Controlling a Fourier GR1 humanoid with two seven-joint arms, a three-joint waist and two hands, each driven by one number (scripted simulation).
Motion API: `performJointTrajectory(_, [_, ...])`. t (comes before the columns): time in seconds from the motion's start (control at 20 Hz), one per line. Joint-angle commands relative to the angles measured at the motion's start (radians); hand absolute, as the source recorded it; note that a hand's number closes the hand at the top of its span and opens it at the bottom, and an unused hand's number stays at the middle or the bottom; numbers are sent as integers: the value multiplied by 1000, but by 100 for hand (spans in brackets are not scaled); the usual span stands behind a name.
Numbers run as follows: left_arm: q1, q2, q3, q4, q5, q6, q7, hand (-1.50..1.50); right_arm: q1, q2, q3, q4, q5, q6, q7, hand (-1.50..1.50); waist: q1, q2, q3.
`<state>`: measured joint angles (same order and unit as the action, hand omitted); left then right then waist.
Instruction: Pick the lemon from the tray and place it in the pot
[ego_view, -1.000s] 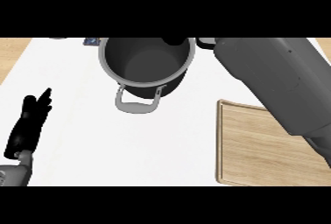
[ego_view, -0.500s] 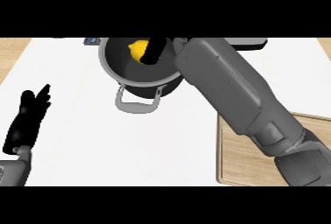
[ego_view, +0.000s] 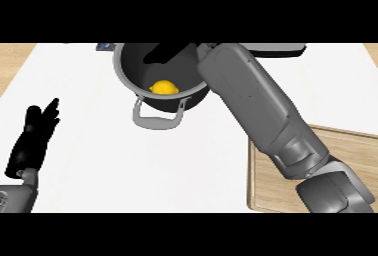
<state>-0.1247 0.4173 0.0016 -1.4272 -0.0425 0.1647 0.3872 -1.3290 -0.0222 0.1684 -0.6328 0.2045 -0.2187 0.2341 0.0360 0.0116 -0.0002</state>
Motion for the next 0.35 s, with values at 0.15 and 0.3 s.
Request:
performJointTrajectory(0.15, [2, -6, 13, -2, -7, 3, 9, 0, 58, -32, -158, 18, -73, -138, -162, -150, -15, -5, 1])
performJointTrajectory(0.3, [24, 6, 37, 4, 6, -14, -20, 0, 54, -108, -225, 12, -110, -127, -184, -150, -21, -6, 0])
